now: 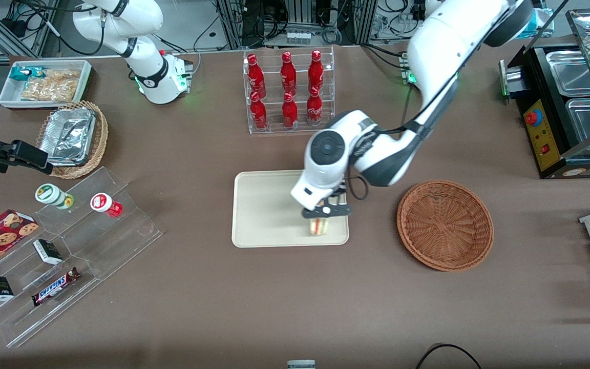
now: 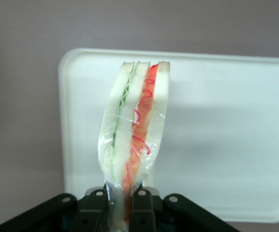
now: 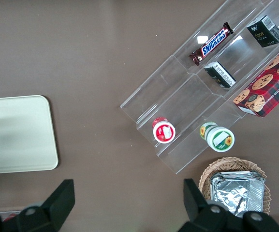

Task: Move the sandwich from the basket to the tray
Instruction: 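Carry the sandwich with the left gripper over the cream tray and lower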

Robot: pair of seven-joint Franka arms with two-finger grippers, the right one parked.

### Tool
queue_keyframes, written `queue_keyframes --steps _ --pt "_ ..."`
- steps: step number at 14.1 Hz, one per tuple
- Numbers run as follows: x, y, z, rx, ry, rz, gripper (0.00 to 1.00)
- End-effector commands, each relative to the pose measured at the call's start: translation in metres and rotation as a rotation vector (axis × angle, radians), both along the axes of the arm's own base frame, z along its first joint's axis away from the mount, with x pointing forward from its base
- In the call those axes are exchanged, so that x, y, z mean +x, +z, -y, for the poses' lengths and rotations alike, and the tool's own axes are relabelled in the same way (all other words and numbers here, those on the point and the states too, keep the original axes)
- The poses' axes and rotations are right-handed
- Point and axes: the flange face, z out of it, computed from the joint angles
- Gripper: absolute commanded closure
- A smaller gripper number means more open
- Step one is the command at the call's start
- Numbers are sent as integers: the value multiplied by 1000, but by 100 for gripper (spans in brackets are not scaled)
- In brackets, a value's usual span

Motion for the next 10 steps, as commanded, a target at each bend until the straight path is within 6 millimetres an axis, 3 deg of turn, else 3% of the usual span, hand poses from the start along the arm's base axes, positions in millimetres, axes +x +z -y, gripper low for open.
queue_keyframes --steps 1,7,10 --pt "-3 -14 39 2 0 -3 97" --pt "-18 -48 71 5 66 -42 96" --pt "-18 -53 71 13 71 -50 96"
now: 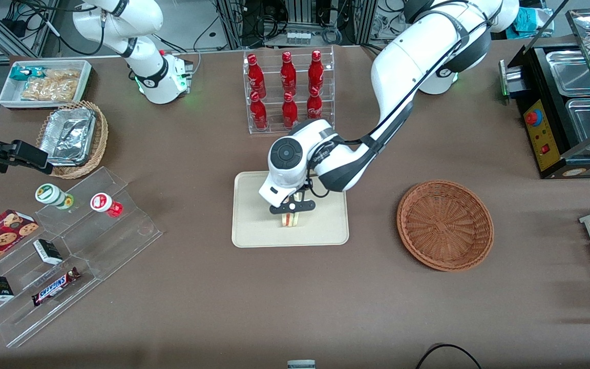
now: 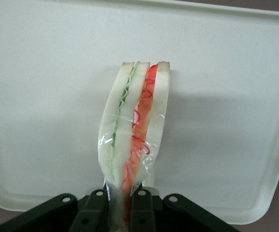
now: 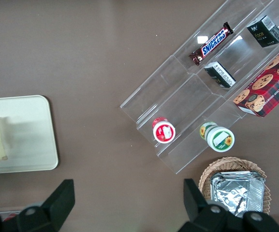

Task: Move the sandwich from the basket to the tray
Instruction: 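Carry the sandwich with the left gripper over the cream tray and lower, then open the left gripper to release the sandwich onto the tray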

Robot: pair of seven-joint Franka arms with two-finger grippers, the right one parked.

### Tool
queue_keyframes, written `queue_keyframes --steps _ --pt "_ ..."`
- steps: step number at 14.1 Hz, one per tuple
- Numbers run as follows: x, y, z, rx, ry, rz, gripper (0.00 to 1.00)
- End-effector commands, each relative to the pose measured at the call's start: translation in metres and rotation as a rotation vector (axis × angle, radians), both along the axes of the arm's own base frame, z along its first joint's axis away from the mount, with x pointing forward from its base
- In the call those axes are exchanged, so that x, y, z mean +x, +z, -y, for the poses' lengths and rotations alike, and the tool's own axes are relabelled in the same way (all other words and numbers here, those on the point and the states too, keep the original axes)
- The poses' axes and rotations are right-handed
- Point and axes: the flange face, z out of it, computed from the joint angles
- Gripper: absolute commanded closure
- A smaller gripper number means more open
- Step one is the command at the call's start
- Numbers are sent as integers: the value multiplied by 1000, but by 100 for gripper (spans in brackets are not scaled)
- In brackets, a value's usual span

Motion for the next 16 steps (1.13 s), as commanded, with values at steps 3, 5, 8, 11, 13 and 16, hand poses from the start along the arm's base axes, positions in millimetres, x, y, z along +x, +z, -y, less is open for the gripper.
queue_keyframes --steps 3,5,8,11,13,16 --pt "8 -6 7 13 32 2 90" --pt "6 -7 7 11 27 1 51" --pt "8 2 5 15 24 8 0" --pt "12 51 -6 50 21 32 0" --pt "11 96 -15 76 19 60 0" --pt "26 133 -54 147 115 51 0"
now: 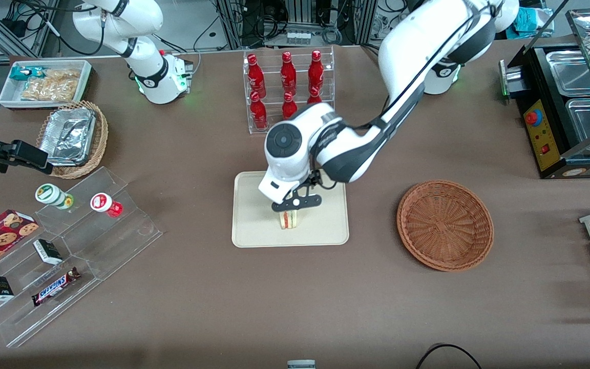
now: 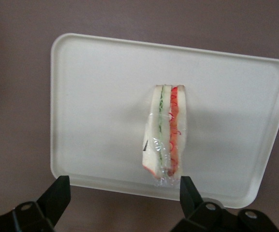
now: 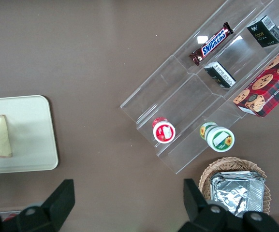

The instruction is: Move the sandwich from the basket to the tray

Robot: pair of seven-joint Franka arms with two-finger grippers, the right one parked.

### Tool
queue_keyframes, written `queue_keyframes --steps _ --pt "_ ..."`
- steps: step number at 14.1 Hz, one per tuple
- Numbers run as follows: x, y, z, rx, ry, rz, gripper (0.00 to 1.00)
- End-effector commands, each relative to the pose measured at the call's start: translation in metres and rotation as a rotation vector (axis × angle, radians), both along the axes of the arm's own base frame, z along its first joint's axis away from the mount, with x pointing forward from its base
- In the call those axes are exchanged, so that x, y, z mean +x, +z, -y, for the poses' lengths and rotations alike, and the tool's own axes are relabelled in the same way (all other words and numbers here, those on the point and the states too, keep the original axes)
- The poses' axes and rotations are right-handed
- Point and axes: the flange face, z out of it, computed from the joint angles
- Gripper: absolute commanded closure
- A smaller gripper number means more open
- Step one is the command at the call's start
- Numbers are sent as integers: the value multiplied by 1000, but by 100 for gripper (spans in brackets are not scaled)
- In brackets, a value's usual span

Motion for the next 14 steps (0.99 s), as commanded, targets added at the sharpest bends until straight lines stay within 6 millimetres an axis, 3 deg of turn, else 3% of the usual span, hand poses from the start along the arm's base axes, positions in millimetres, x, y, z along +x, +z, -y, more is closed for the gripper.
queue_keyframes --steps 1,7,14 --pt "24 37 -59 62 135 -19 0" --pt "47 51 -175 79 159 -45 0" --pt "28 81 -284 97 63 -82 0"
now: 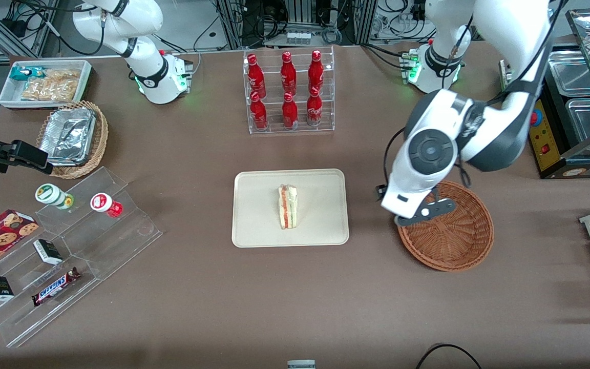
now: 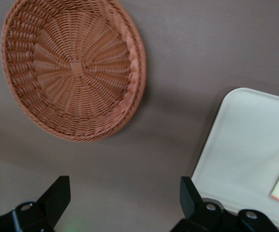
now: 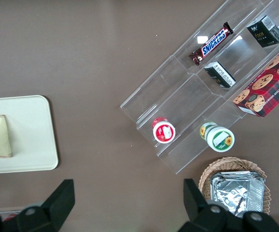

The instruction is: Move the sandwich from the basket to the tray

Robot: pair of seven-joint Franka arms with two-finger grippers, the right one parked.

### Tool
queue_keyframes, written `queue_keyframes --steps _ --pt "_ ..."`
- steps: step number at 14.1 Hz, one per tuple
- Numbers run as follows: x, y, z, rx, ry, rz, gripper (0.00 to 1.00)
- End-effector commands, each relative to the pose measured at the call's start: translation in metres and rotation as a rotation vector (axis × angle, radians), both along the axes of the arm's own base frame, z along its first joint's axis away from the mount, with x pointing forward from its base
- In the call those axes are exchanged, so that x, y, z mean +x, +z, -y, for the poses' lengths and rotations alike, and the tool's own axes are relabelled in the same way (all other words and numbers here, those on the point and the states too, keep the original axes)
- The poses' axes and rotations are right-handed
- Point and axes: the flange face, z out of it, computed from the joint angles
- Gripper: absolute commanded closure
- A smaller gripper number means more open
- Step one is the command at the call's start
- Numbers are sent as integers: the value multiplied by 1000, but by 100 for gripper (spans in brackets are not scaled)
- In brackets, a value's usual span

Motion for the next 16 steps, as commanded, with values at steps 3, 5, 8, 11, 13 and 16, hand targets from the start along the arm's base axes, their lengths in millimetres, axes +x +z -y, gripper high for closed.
queue_keyframes --steps 3,5,8,11,13,16 --pt "-48 36 -73 -73 -117 -20 0" --pt "-58 58 -114 -135 -141 -8 0" --pt "-63 91 -160 -176 -267 -40 0" --pt "-48 139 -207 -200 -340 20 0" --pt "-37 162 -227 -194 -332 77 0" --pt "-28 169 -244 -189 -307 115 0"
